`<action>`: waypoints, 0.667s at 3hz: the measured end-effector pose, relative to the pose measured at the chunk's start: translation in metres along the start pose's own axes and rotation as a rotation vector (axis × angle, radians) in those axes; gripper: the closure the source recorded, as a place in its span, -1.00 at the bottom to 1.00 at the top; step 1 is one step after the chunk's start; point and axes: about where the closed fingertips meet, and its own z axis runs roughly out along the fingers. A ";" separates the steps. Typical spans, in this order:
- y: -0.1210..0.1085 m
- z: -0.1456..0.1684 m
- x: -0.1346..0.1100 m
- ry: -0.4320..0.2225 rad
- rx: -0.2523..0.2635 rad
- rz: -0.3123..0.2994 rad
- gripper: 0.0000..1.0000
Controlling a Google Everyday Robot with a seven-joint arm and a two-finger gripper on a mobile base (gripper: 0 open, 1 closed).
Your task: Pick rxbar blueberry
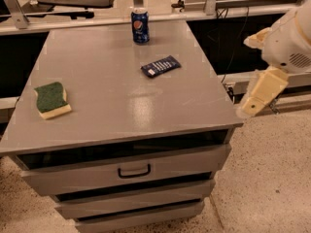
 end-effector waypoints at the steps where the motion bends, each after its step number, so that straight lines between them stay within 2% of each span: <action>1: -0.028 0.045 -0.022 -0.126 -0.009 0.022 -1.00; 2: -0.049 0.092 -0.052 -0.249 -0.033 0.072 -1.00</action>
Offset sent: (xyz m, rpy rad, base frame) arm 0.1437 0.1048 -0.0687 0.4381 -0.0094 0.0220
